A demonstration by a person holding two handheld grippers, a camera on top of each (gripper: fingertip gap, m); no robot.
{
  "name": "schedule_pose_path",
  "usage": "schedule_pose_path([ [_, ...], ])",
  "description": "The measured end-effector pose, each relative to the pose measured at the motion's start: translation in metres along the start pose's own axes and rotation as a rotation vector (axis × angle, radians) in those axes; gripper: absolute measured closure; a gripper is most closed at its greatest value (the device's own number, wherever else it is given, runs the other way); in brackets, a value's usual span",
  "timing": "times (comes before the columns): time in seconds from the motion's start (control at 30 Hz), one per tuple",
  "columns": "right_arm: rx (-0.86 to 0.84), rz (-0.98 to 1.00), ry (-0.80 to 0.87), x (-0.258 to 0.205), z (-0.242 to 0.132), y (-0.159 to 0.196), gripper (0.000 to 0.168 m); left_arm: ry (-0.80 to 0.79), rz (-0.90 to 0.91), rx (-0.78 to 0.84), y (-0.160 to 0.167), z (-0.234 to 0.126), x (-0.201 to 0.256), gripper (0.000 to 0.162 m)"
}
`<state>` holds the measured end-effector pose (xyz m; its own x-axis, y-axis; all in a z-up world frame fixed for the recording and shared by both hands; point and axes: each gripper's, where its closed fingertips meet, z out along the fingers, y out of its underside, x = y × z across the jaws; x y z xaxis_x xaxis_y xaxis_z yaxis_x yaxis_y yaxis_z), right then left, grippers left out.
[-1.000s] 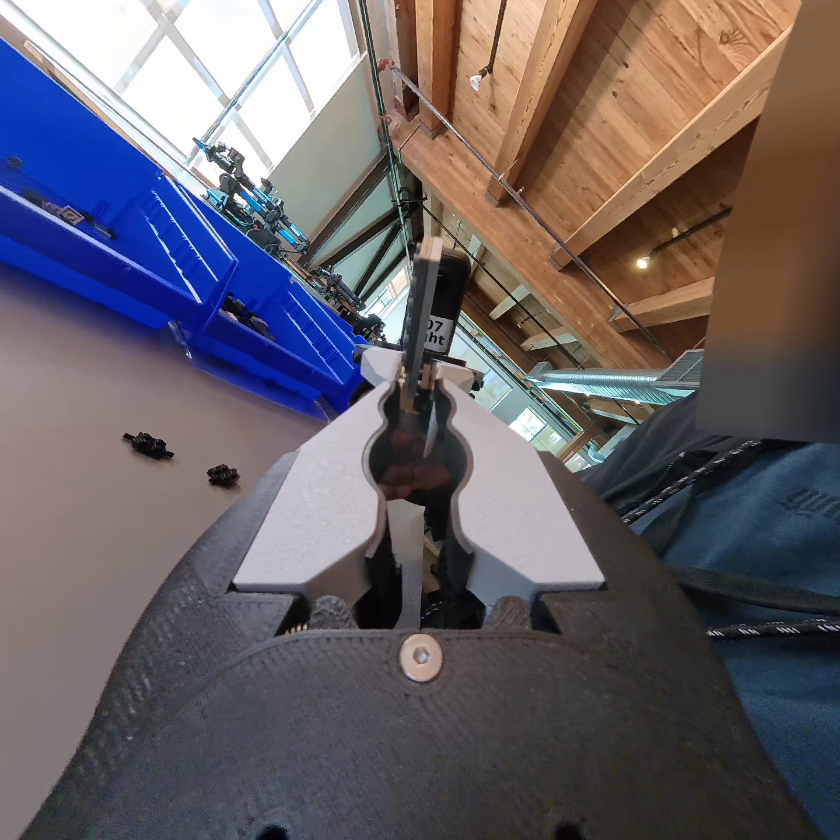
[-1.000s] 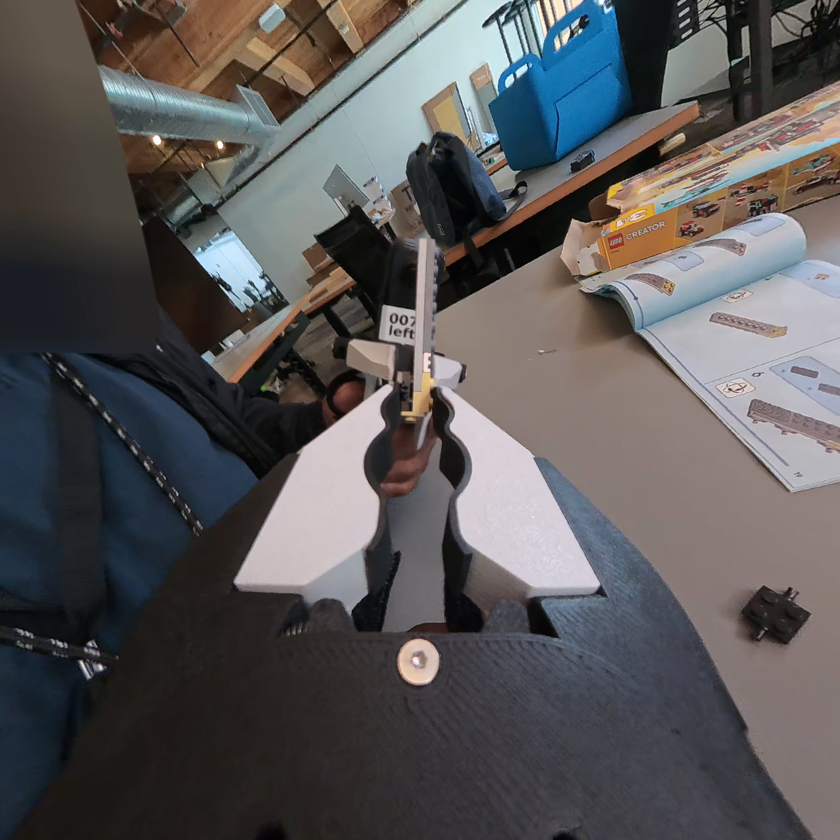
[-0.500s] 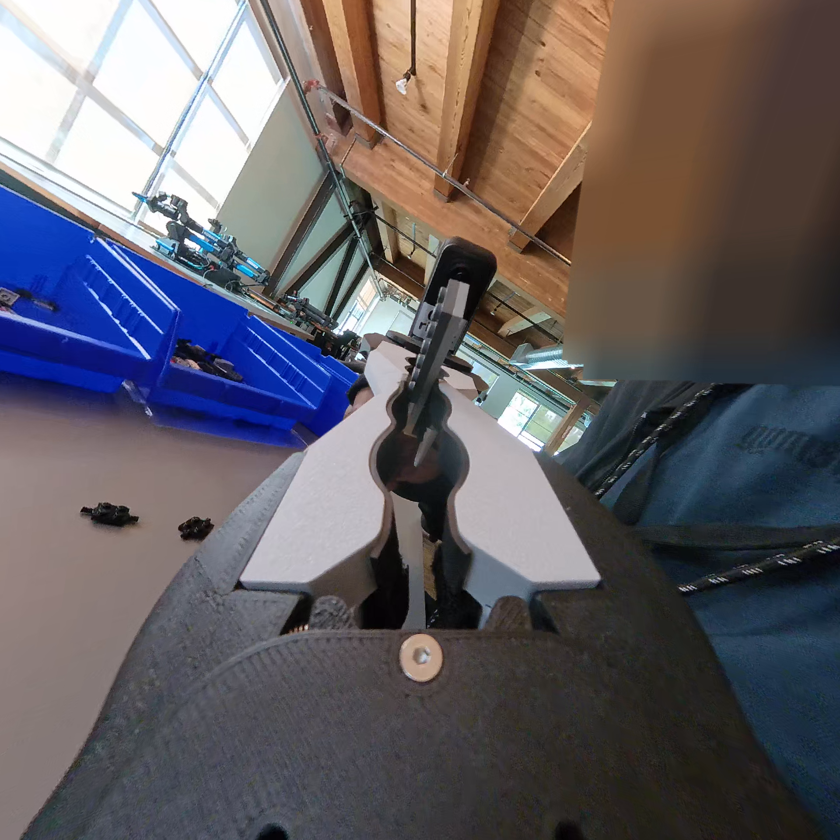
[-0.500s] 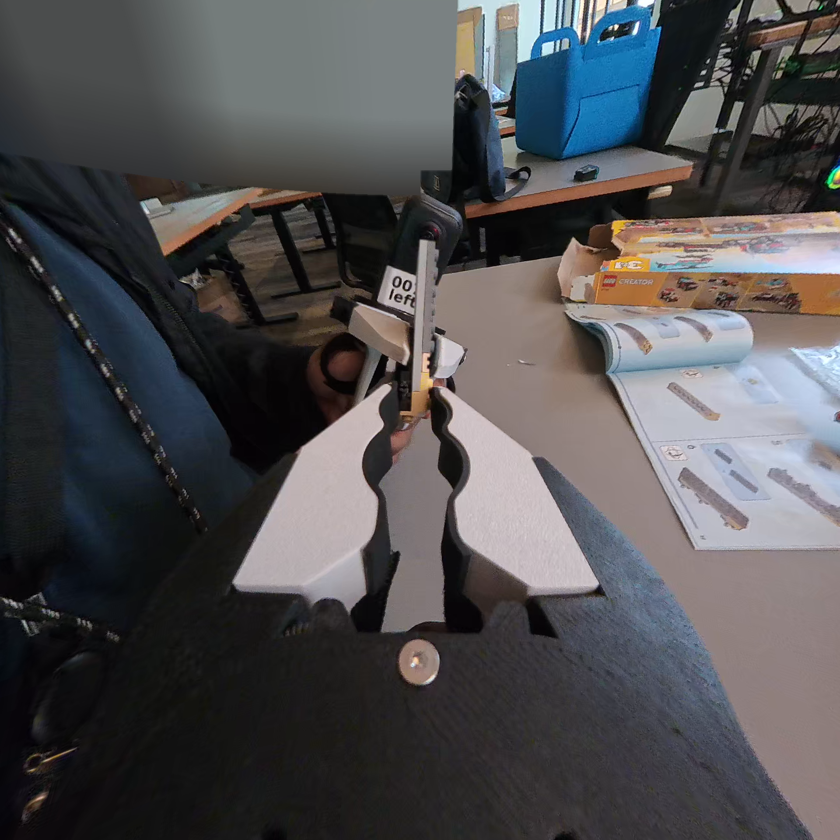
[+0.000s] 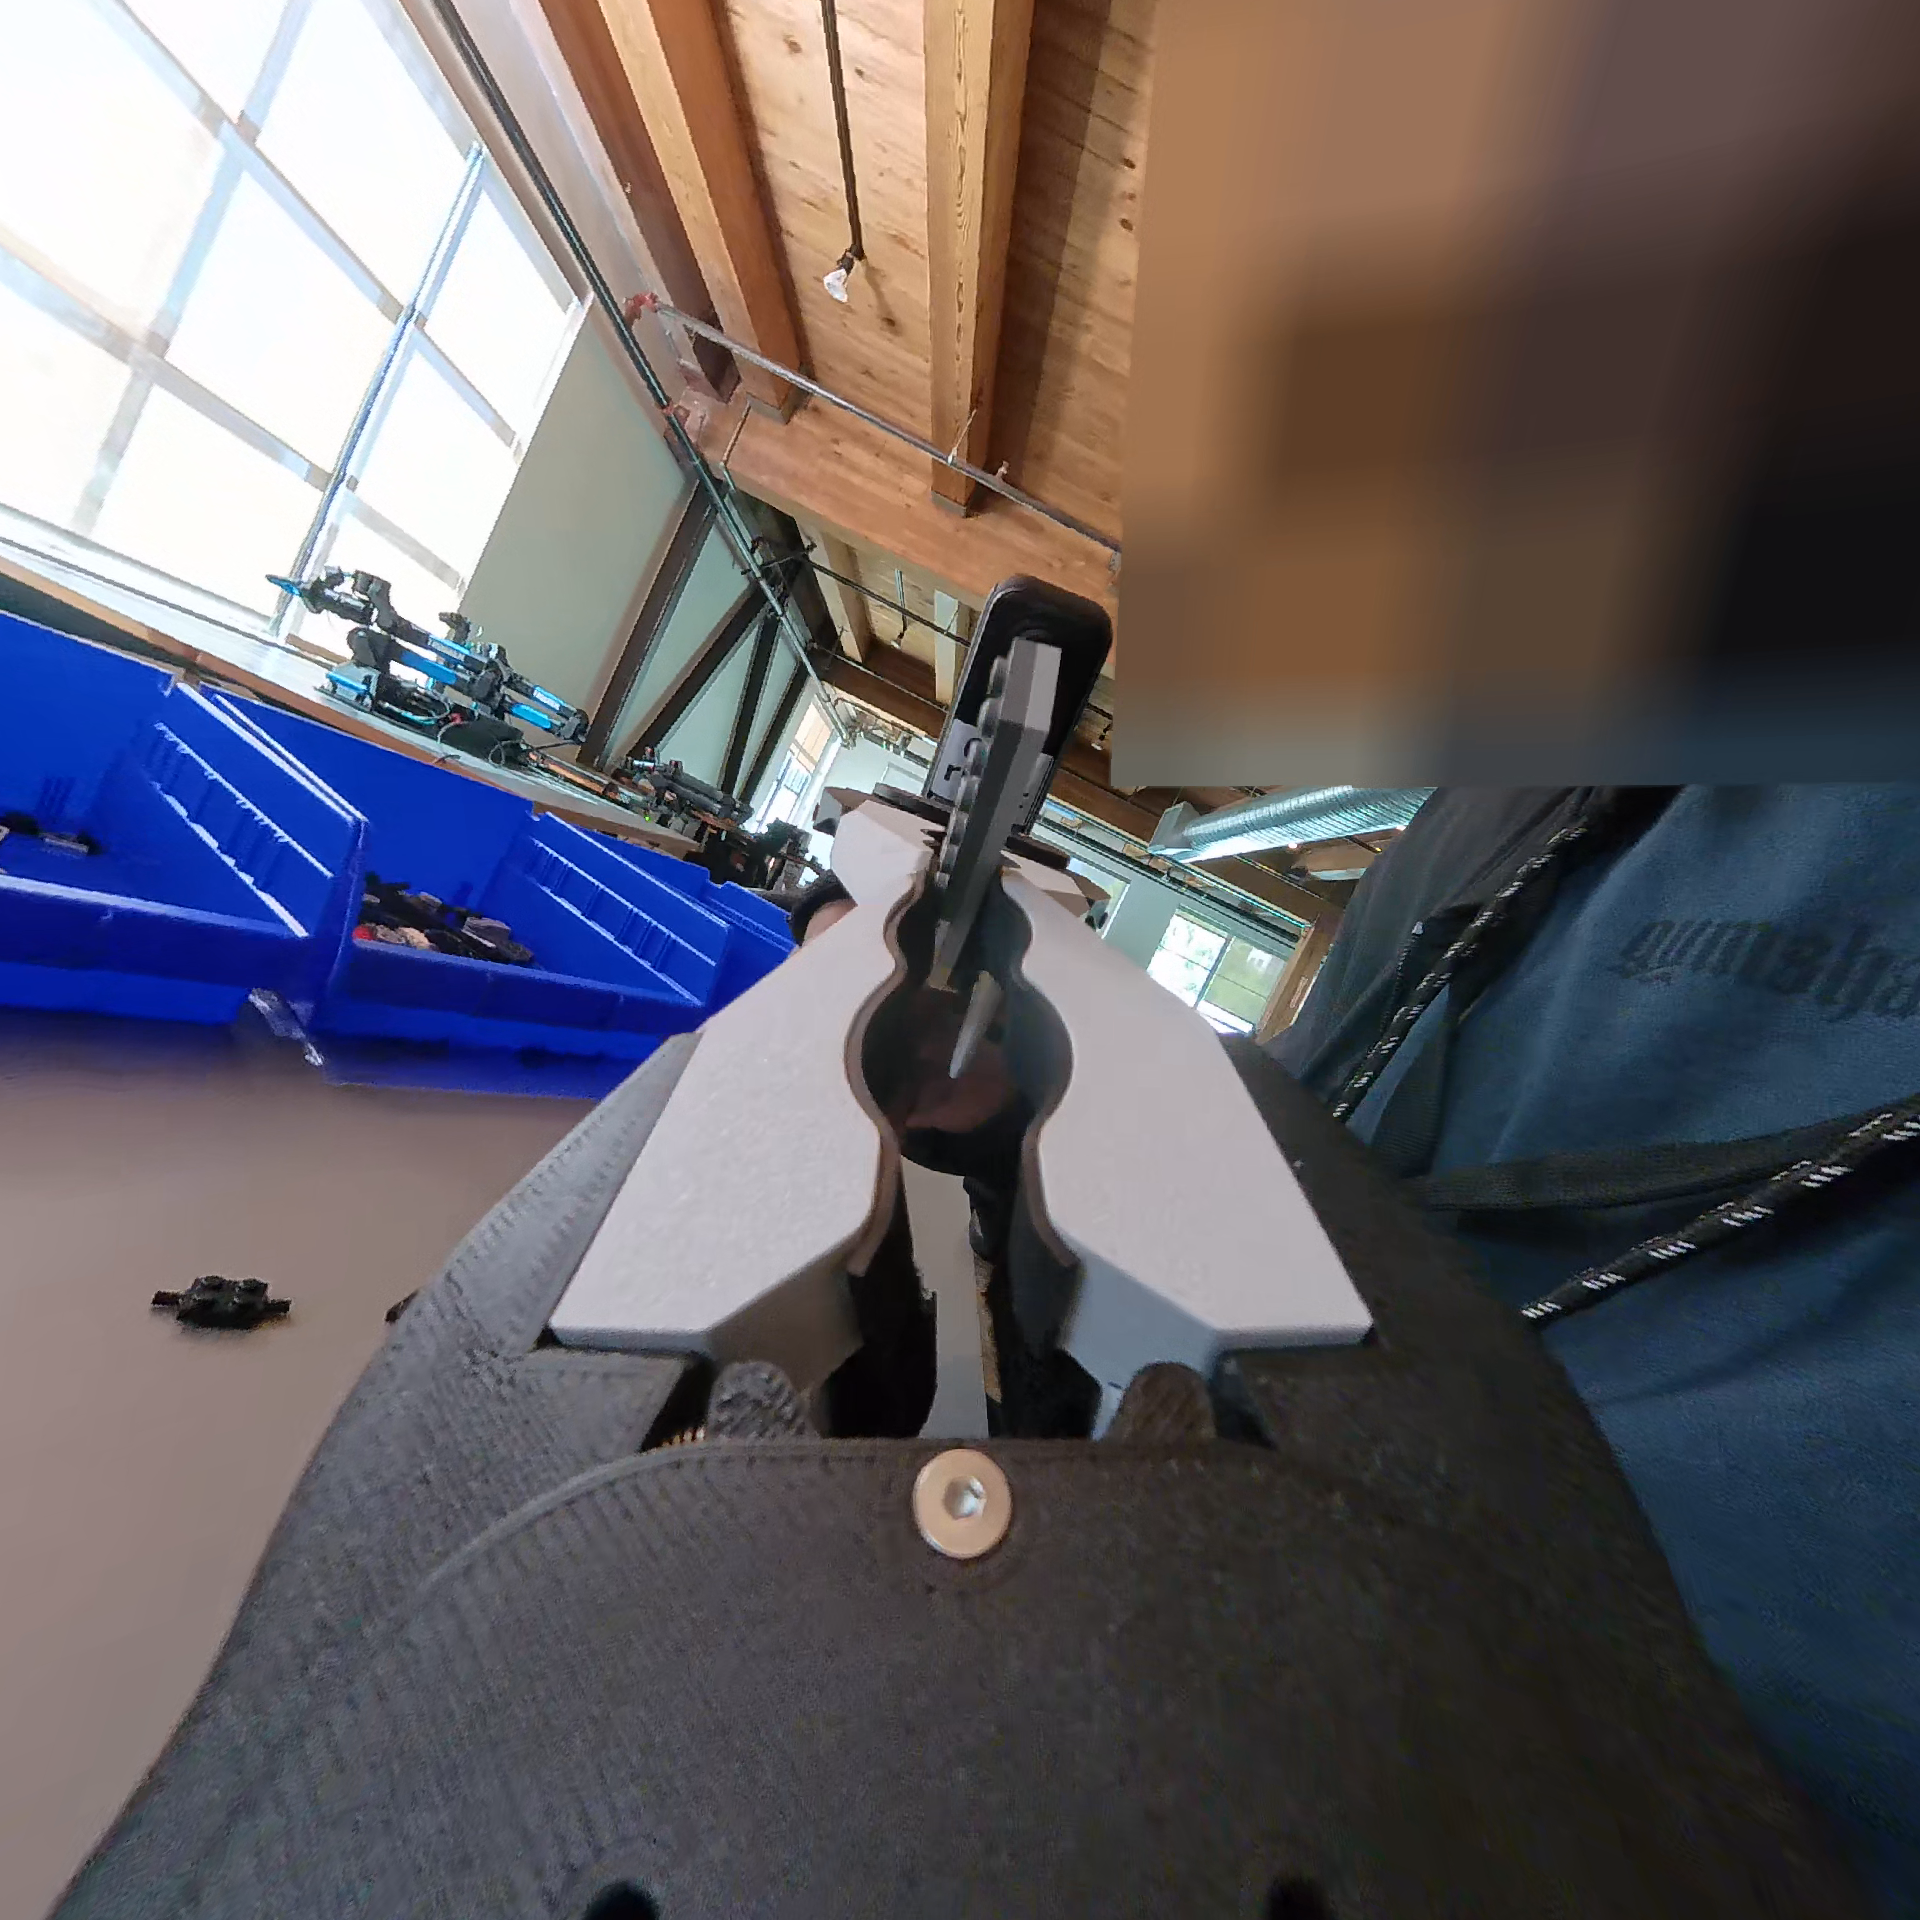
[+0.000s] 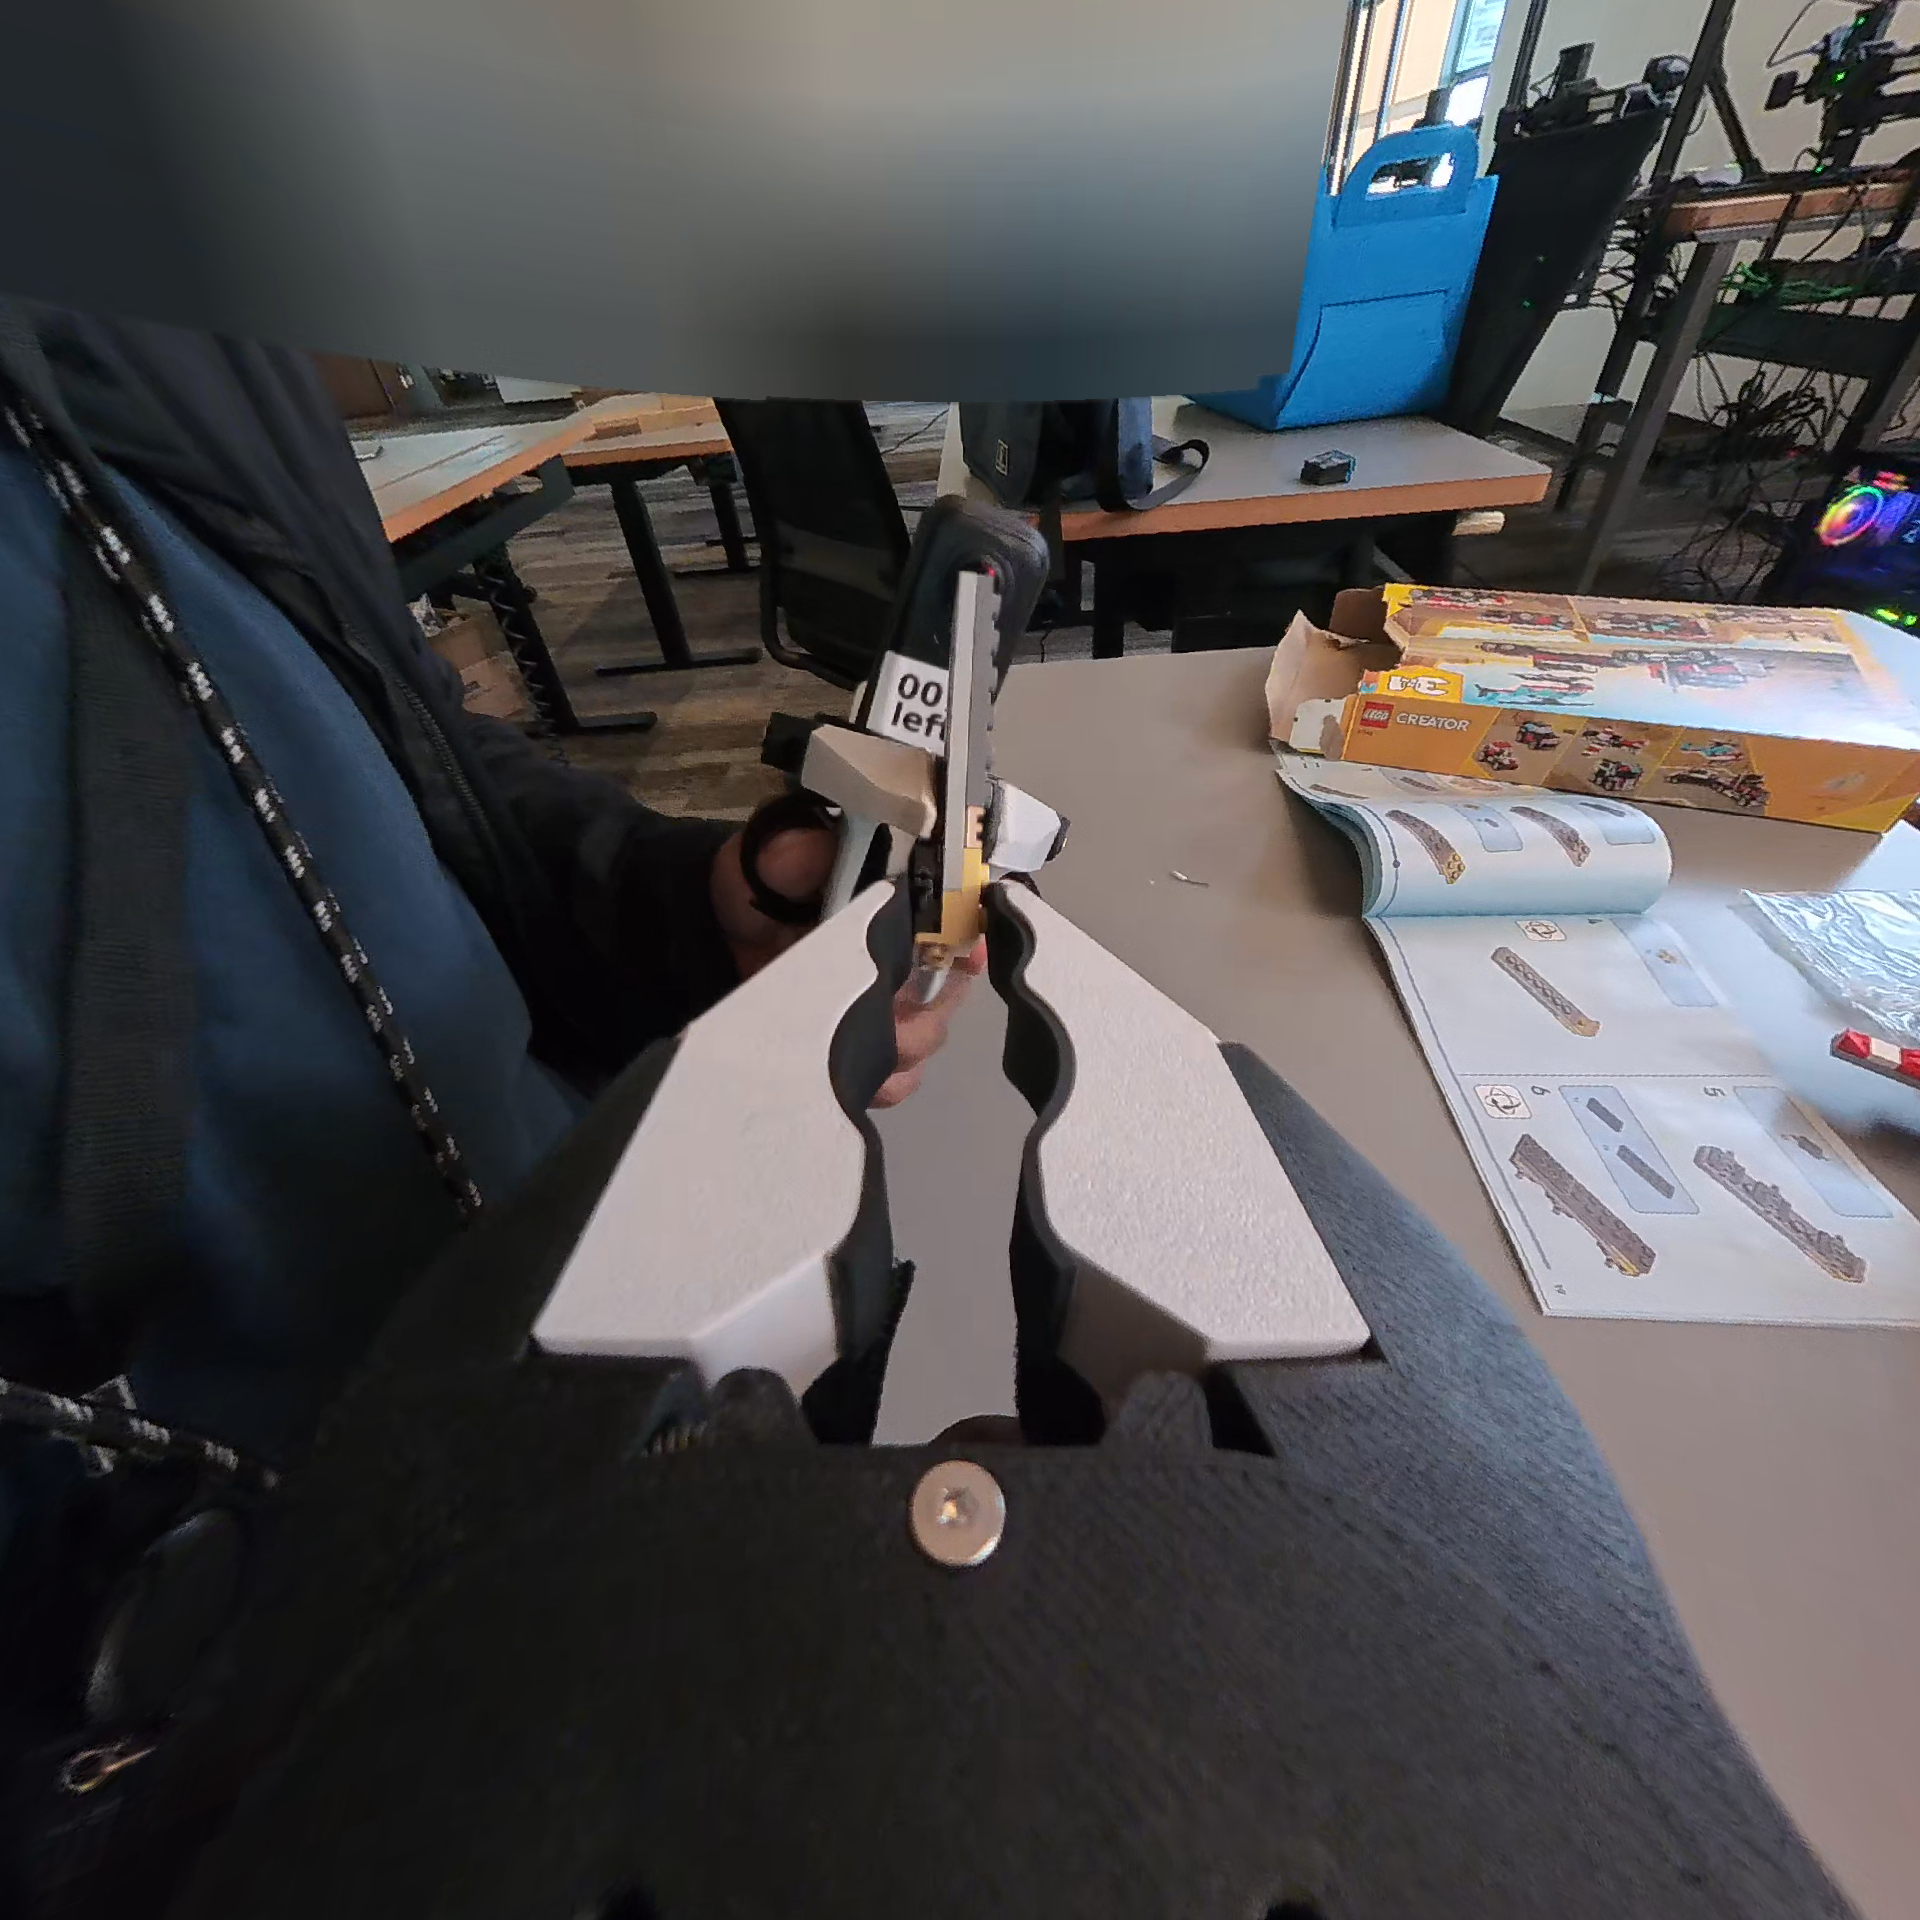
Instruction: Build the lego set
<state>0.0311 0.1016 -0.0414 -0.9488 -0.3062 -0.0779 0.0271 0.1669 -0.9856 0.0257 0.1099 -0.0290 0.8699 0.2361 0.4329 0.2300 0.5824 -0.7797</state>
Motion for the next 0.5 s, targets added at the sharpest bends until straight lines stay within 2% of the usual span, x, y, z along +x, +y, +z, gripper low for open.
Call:
schedule_pose_path([
  [0.5, -0.004, -0.059, 0.007, -0.0072, -0.0022, -0.0045, 0.154, 0.037, 0.064, 0.009, -0.0001, 0.0019, 0.01, 0.155],
])
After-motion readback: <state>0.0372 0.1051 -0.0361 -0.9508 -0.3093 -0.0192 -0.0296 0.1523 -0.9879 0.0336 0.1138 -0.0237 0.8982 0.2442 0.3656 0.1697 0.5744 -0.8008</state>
